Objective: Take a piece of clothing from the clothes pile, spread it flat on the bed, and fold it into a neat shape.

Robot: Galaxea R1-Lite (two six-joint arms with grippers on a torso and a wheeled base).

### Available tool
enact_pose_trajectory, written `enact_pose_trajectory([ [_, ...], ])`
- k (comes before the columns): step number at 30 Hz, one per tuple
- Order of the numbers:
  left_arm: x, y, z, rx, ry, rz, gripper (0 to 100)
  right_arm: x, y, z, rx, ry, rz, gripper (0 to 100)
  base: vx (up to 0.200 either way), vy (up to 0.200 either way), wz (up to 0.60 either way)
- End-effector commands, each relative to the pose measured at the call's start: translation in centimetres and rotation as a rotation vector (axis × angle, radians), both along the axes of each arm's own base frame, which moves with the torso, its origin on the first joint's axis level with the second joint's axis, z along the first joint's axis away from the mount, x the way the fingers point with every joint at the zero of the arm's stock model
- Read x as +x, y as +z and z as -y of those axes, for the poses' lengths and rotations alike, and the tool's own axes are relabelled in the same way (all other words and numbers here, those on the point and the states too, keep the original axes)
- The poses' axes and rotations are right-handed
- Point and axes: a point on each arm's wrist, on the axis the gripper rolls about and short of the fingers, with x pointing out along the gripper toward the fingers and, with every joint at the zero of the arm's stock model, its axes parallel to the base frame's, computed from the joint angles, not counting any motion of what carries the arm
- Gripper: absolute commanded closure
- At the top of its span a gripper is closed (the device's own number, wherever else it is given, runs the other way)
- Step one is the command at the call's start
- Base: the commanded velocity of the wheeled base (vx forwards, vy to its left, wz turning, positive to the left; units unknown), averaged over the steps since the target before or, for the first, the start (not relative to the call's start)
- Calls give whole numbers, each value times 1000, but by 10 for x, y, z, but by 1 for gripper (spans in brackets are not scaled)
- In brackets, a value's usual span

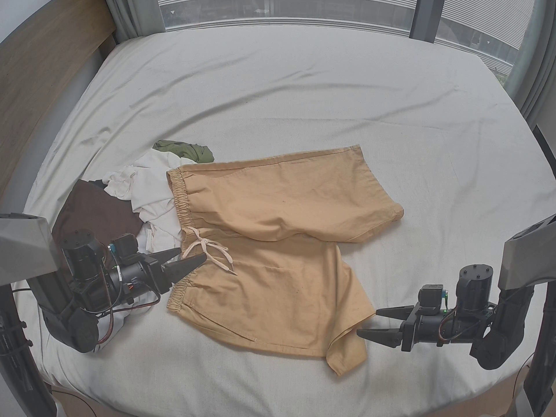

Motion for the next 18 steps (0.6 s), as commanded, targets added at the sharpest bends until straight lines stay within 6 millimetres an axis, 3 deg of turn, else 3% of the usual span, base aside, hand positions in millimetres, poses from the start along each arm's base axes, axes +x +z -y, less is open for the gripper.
enact_pose_trajectory([
  [1,0,-1,0,0,-2,-3,0,3,-9,10,-30,-24,-3,0,0,0,0],
  [4,0,-1,0,-1,-1,-4,0,2,-9,13,-45,-26,12,0,0,0,0],
  [10,0,-1,1,-1,-3,-2,0,10,-31,18,-121,-3,43,0,0,0,0],
  [18,0,-1,1,-3,-3,-4,0,21,-38,15,-145,20,101,0,0,0,0],
])
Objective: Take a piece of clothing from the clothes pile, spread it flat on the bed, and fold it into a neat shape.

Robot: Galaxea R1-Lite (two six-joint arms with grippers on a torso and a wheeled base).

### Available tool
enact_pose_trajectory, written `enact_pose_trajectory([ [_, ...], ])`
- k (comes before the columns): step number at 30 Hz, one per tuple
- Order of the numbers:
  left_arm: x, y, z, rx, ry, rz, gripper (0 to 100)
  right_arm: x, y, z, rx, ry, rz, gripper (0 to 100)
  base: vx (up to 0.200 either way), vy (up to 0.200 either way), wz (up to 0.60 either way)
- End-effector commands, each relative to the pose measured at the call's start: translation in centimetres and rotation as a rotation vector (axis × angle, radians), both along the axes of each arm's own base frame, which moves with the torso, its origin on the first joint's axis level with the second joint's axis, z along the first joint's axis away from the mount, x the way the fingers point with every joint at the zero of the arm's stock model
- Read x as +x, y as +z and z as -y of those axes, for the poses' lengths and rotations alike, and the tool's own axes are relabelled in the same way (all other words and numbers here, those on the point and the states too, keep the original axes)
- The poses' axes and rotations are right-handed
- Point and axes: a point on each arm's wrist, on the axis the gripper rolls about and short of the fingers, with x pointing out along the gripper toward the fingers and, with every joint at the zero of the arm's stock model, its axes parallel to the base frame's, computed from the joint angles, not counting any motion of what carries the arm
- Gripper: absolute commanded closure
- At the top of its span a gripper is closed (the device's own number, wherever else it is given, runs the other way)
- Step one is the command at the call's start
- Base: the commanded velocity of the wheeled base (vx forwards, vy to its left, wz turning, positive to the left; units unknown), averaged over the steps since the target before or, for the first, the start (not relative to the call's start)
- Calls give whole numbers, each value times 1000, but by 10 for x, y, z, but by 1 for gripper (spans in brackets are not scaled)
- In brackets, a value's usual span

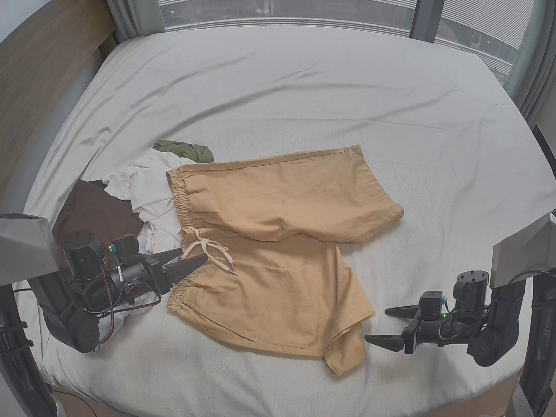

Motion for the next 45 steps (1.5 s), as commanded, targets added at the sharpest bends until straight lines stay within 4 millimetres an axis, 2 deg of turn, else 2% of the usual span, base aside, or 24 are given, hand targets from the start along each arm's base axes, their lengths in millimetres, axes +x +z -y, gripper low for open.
enact_pose_trajectory([
  [1,0,0,0,-1,1,0,0,7,-9,-3,-8,8,2,0,0,0,0],
  [10,0,2,0,-3,1,3,0,19,-10,-7,0,10,41,0,0,0,0],
  [11,0,2,0,-3,-1,3,0,21,-10,-8,1,13,44,100,0,0,0],
  [17,-1,2,3,-3,-8,4,0,28,-12,-11,-9,-19,65,100,0,0,0],
  [29,-1,1,3,-2,-10,2,0,31,-7,-12,0,-16,88,100,0,0,0],
  [38,-1,1,4,-2,-11,1,0,36,24,-6,35,-56,174,100,0,0,0],
  [45,-1,0,4,-2,-11,-1,0,44,29,4,28,-114,209,100,0,0,0],
])
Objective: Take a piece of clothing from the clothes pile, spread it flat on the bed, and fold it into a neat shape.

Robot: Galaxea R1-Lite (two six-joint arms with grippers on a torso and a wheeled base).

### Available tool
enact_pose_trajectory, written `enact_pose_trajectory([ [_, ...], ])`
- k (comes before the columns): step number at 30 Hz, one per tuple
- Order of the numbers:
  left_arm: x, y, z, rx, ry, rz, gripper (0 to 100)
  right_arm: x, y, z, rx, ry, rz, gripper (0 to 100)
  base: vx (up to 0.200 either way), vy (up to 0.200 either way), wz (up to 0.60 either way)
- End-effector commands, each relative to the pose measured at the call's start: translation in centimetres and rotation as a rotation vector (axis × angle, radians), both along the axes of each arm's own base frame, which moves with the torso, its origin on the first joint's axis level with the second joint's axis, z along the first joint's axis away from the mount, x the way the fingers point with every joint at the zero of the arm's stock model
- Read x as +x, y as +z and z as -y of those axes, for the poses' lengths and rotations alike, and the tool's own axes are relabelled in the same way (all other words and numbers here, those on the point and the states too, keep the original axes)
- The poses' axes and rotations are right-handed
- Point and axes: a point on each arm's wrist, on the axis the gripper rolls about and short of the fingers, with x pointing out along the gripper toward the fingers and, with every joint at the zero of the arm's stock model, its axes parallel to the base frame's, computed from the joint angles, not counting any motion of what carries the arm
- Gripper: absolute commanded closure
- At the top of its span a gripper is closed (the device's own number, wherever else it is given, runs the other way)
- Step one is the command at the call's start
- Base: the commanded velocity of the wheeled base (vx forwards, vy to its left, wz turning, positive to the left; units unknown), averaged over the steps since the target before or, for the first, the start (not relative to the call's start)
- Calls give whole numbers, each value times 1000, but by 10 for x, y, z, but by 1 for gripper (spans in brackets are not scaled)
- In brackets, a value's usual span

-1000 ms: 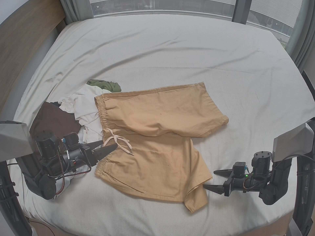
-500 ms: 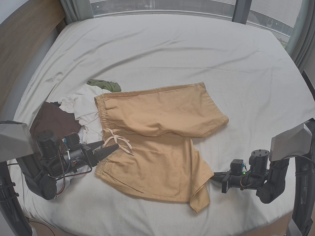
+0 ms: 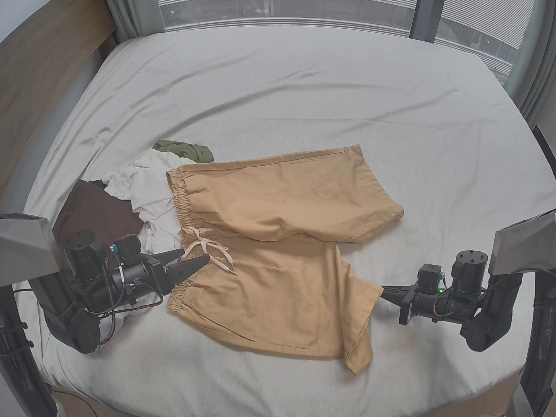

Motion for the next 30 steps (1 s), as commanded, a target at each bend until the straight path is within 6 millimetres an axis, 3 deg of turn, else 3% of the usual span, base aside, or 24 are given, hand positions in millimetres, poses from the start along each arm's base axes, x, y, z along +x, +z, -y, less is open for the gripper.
enact_pose_trajectory([
  [1,0,-1,0,0,0,-3,0,7,9,7,6,-28,45,100,0,0,0],
  [13,0,-3,3,2,-10,-9,0,42,17,16,35,-141,137,100,0,0,0],
  [30,0,-5,4,4,-13,-16,0,57,17,33,27,-230,170,100,0,0,0],
])
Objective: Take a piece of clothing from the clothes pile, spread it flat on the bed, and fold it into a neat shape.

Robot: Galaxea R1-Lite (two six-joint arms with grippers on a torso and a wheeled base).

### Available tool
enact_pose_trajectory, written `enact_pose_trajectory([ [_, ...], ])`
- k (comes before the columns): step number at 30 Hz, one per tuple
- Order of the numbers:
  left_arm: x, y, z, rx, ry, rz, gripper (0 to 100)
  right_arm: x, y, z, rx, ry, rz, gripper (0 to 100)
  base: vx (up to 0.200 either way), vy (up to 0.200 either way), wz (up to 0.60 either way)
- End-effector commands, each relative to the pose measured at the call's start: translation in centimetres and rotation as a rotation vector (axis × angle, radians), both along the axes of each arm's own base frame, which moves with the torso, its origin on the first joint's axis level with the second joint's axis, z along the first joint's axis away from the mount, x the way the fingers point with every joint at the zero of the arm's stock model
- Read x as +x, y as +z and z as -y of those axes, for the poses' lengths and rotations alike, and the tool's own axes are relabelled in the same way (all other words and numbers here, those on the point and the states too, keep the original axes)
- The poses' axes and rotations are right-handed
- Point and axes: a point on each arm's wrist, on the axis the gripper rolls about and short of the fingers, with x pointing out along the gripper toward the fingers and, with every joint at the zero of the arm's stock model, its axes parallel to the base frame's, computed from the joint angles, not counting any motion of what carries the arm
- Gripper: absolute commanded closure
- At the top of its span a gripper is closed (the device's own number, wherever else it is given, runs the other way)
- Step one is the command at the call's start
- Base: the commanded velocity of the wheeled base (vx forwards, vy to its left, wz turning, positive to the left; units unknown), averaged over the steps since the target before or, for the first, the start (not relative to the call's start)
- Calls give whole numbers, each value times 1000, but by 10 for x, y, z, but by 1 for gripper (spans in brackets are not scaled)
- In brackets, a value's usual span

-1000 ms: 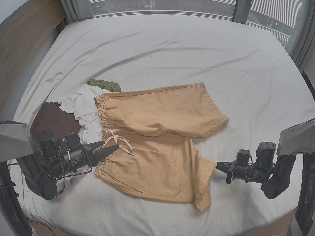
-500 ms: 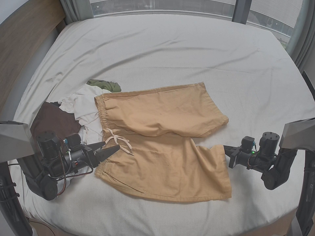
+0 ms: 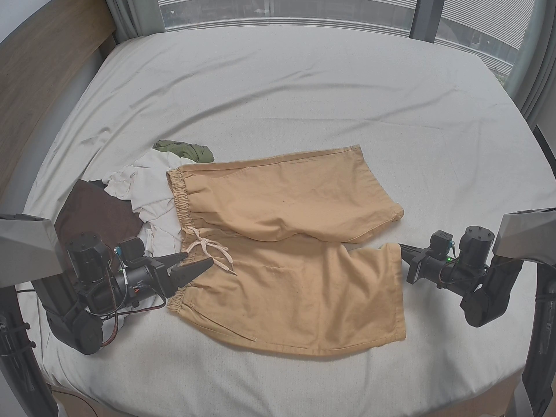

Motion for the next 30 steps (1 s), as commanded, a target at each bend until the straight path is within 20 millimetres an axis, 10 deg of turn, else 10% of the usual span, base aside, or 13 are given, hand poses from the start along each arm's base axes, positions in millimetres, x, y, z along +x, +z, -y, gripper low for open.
enact_pose_trajectory([
  [1,0,-1,0,1,0,-2,0,3,1,4,0,-12,8,100,0,0,0],
  [14,1,0,0,0,0,2,0,8,4,9,-3,-61,30,100,0,0,0],
  [15,1,0,0,1,0,1,0,9,4,10,-4,-67,31,0,0,0,0],
  [30,2,-10,-3,5,14,-34,0,9,36,19,16,-120,111,0,0,0,0],
])
